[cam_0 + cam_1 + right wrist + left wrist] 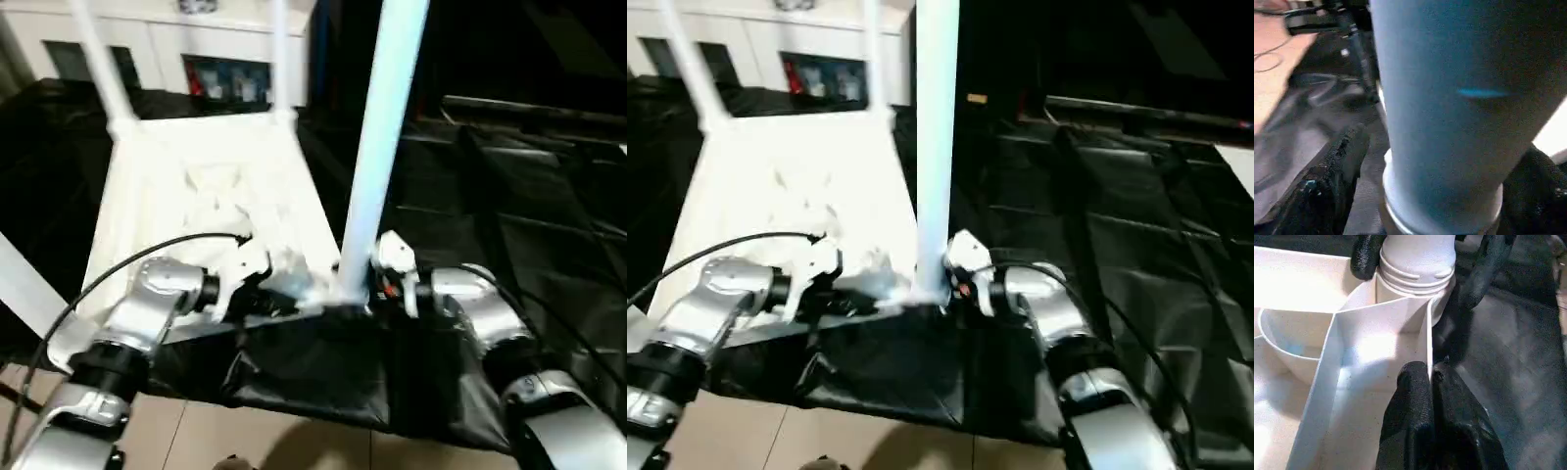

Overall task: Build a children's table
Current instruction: Rotate leg to tighten

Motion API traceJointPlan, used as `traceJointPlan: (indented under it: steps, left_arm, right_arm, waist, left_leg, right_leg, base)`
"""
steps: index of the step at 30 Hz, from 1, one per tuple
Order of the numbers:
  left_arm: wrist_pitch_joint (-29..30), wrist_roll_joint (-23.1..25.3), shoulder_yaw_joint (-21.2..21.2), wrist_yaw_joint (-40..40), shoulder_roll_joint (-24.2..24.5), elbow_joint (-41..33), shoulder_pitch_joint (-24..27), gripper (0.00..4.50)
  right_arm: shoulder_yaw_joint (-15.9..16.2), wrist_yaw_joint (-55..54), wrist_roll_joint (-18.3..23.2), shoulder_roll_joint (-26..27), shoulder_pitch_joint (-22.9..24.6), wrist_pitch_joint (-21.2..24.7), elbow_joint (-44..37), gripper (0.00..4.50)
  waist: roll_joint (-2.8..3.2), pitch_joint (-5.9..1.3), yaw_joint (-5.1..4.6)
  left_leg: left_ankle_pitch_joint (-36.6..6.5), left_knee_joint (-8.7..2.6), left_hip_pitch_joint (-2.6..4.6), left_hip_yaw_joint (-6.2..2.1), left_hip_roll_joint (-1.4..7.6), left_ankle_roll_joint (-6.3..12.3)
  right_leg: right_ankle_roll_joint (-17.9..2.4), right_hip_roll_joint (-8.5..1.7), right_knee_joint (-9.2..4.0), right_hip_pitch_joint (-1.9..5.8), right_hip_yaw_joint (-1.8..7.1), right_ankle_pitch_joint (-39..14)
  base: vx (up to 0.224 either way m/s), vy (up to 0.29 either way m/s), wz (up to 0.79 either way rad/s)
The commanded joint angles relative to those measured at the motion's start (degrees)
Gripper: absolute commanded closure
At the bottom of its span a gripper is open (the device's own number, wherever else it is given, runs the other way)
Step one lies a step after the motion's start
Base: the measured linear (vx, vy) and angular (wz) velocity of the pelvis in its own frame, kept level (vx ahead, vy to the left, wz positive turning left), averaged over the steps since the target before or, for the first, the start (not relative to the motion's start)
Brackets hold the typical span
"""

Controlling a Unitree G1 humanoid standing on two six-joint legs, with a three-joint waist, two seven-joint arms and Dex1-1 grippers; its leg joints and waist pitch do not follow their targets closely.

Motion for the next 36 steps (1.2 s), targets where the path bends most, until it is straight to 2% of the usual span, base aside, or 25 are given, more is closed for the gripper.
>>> traceJointPlan:
  steps: [1,3,7,8,10,11,13,15,16,17,18,20,22,23,24,25,28,29,30,31,33,35,36]
  left_arm:
    - [0.0,-2.1,-1.5,-3.2,-0.7,-3.1,-0.2,4.50]
    - [0.1,-2.2,-1.4,-3.4,-0.6,-3.1,-0.2,4.50]
    - [-0.2,-2.1,-1.6,-2.3,-1.1,-2.7,-0.5,4.50]
    - [-0.5,-2.0,-1.5,-1.8,-1.3,-2.4,-0.6,4.50]
    - [-1.2,-1.3,-0.9,0.4,-2.1,-1.4,-1.0,4.50]
    - [-1.5,-1.0,-0.7,1.5,-2.5,-0.9,-1.2,4.50]
    - [-1.7,0.1,0.2,5.9,-3.8,0.9,-2.0,4.50]
    - [-1.5,1.0,1.4,11.0,-5.4,2.5,-3.0,4.50]
    - [-1.3,1.5,1.7,13.2,-6.2,3.0,-3.3,4.50]
    - [-0.5,2.7,2.0,18.1,-8.0,3.6,-3.8,4.50]
    - [-0.5,2.7,2.0,18.1,-8.0,3.6,-3.8,4.50]
    - [0.7,3.5,2.1,21.4,-9.5,3.6,-4.0,4.50]
    - [1.8,4.1,2.2,24.4,-11.0,3.6,-4.2,4.50]
    - [2.8,4.5,2.3,28.1,-13.3,4.3,-4.6,4.50]
    - [2.9,4.7,2.3,29.4,-14.0,4.6,-4.8,4.50]
    - [3.0,5.2,2.0,31.9,-16.0,5.3,-5.1,4.50]
    - [3.0,5.4,1.7,32.3,-17.2,5.5,-5.2,4.50]
    - [2.7,5.2,1.3,31.7,-17.9,5.2,-4.9,4.50]
    - [2.5,5.1,1.0,31.1,-17.9,4.8,-4.7,4.50]
    - [1.8,5.1,0.5,29.5,-17.2,4.2,-4.2,4.50]
    - [1.1,4.9,0.2,27.6,-16.4,3.5,-3.8,4.50]
    - [0.2,4.3,0.1,24.8,-15.1,2.6,-3.1,4.50]
    - [0.1,4.1,0.1,24.1,-14.8,2.4,-2.9,4.50]
  right_arm:
    - [2.5,3.1,-0.3,0.0,1.2,1.7,-0.6,0.79]
    - [2.4,3.4,0.1,0.3,1.2,2.5,-1.0,1.05]
    - [2.1,3.6,0.9,0.7,1.6,3.8,-2.1,1.27]
    - [2.0,3.3,1.1,0.9,1.8,3.9,-2.4,1.46]
    - [1.1,0.5,1.0,1.8,2.1,3.2,-2.1,1.52]
    - [0.7,-1.0,0.8,2.2,2.1,2.6,-1.8,1.71]
    - [-0.5,-6.7,0.2,3.6,2.0,1.7,-0.4,1.77]
    - [-1.6,-13.7,-0.7,5.3,1.6,1.5,1.5,1.79]
    - [-2.0,-17.3,-1.3,6.2,1.5,1.6,2.4,1.80]
    - [-3.1,-25.3,-2.1,8.4,1.3,2.6,4.1,1.82]
    - [-3.1,-25.3,-2.1,8.4,1.3,2.6,4.1,1.83]
    - [-3.9,-30.9,-2.4,10.4,1.2,3.6,4.8,1.83]
    - [-4.3,-36.2,-3.2,12.1,1.0,4.6,5.4,1.84]
    - [-4.5,-43.0,-4.6,14.6,0.7,5.2,6.4,1.84]
    - [-4.3,-44.4,-5.1,15.4,0.6,5.1,6.8,1.84]
    - [-2.6,-46.0,-6.8,17.0,0.4,4.0,7.4,1.84]
    - [-0.8,-45.4,-8.3,17.5,0.3,2.5,7.6,1.84]
    - [-1.4,-45.4,-7.5,17.7,0.1,1.8,7.5,1.84]
    - [-2.6,-45.2,-5.9,17.8,-0.1,2.2,7.3,1.49]
    - [-3.5,-44.2,-4.9,17.3,-0.1,2.8,6.7,1.49]
    - [-3.3,-43.7,-5.2,16.5,0.0,2.2,6.5,1.11]
    - [-3.3,-42.3,-5.3,15.1,0.0,0.8,6.5,1.03]
    - [-3.4,-41.8,-5.3,14.8,0.0,0.6,6.5,1.03]
  waist:
    - [0.36,-3.14,-0.13]
    - [0.33,-3.18,0.08]
    - [0.52,-3.26,0.24]
    - [0.43,-3.33,0.28]
    - [0.29,-3.32,0.33]
    - [0.28,-3.29,0.39]
    - [0.28,-3.07,0.26]
    - [0.14,-2.85,-0.03]
    - [0.18,-2.67,-0.21]
    - [0.12,-2.75,-0.56]
    - [0.12,-2.75,-0.56]
    - [0.08,-2.73,-1.30]
    - [0.10,-2.73,-1.58]
    - [0.03,-2.73,-1.86]
    - [0.18,-2.78,-1.98]
    - [0.17,-2.80,-2.07]
    - [-0.02,-2.89,-2.22]
    - [0.20,-2.98,-2.29]
    - [0.28,-3.01,-2.28]
    - [0.28,-3.00,-2.33]
    - [0.32,-2.98,-2.37]
    - [0.36,-3.02,-2.33]
    - [0.40,-3.17,-2.42]
  left_leg:
    - [-13.6,-3.26,0.39,0.29,1.46,2.72]
    - [-13.4,-3.25,0.43,0.27,1.46,2.59]
    - [-13.0,-3.22,0.43,0.25,1.45,2.25]
    - [-12.9,-3.17,0.47,0.25,1.45,2.21]
    - [-12.6,-3.14,0.38,0.28,1.41,2.15]
    - [-12.7,-3.15,0.41,0.27,1.38,2.00]
    - [-13.7,-3.35,0.41,0.22,1.36,1.59]
    - [-15.7,-3.59,0.42,0.09,1.22,0.72]
    - [-17.5,-3.73,0.70,-0.03,1.16,0.09]
    - [-17.9,-3.95,0.76,-0.31,1.20,-1.00]
    - [-17.9,-3.95,0.76,-0.31,1.20,-1.00]
    - [-18.4,-4.02,0.58,-0.43,1.07,-1.15]
    - [-18.5,-3.99,0.52,-0.42,1.02,-0.96]
    - [-18.3,-3.94,0.46,-0.37,0.95,-0.88]
    - [-18.1,-3.94,0.61,-0.40,0.92,-0.98]
    - [-17.9,-3.91,0.54,-0.37,0.93,-0.96]
    - [-17.2,-3.74,0.24,-0.24,0.76,0.08]
    - [-16.5,-3.72,0.16,-0.19,0.82,0.50]
    - [-16.2,-3.67,0.19,-0.14,0.81,0.76]
    - [-16.1,-3.68,0.16,-0.10,0.79,1.05]
    - [-16.2,-3.68,0.14,-0.09,0.81,1.13]
    - [-16.4,-3.71,0.15,-0.12,0.87,1.07]
    - [-15.8,-3.66,0.08,-0.12,0.92,1.12]
  right_leg:
    - [-13.3,-3.27,-3.81,2.98,2.47,-8.7]
    - [-13.2,-3.33,-3.80,2.98,2.48,-8.9]
    - [-13.4,-3.25,-3.66,2.97,2.45,-7.6]
    - [-13.4,-3.26,-3.60,2.99,2.43,-7.2]
    - [-13.3,-3.32,-3.60,3.03,2.45,-7.1]
    - [-13.1,-3.37,-3.68,3.01,2.46,-7.7]
    - [-12.6,-3.35,-3.92,2.91,2.43,-9.6]
    - [-11.3,-3.55,-4.41,2.91,2.48,-14.5]
    - [-10.1,-3.65,-4.90,2.72,2.49,-18.7]
    - [-8.9,-3.78,-5.04,2.66,2.59,-21.0]
    - [-8.9,-3.78,-5.04,2.66,2.59,-21.0]
    - [-8.0,-3.69,-5.26,2.63,2.51,-22.2]
    - [-7.7,-3.62,-5.32,2.60,2.51,-22.5]
    - [-7.5,-3.64,-5.41,2.50,2.55,-23.1]
    - [-7.6,-3.60,-5.46,2.39,2.53,-22.7]
    - [-7.6,-3.57,-5.42,2.41,2.56,-22.2]
    - [-7.5,-3.51,-5.34,2.58,2.59,-20.7]
    - [-7.8,-3.44,-5.26,2.63,2.65,-19.0]
    - [-8.2,-3.37,-5.11,2.63,2.65,-17.5]
    - [-8.6,-3.31,-5.06,2.70,2.63,-16.7]
    - [-8.7,-3.33,-5.08,2.70,2.60,-16.8]
    - [-8.7,-3.41,-5.11,2.72,2.58,-17.1]
    - [-9.1,-3.37,-4.88,2.82,2.63,-15.4]
  base:
    - [0.000,0.000,0.00]
    - [0.000,0.000,0.00]
    - [0.000,0.000,0.00]
    - [0.000,0.000,0.00]
    - [0.000,0.000,0.00]
    - [0.000,0.000,0.00]
    - [0.000,0.000,0.00]
    - [0.000,0.000,0.00]
    - [0.000,0.000,0.00]
    - [0.000,0.000,0.00]
    - [0.000,0.000,0.00]
    - [0.000,0.000,0.00]
    - [0.000,0.000,0.00]
    - [0.000,0.000,0.00]
    - [0.000,0.000,0.00]
    - [0.000,0.000,0.00]
    - [0.000,0.000,0.00]
    - [0.000,0.000,0.00]
    - [0.000,0.000,0.00]
    - [0.000,0.000,0.00]
    - [0.000,0.000,0.00]
    - [0.000,0.000,0.00]
    - [0.000,0.000,0.00]
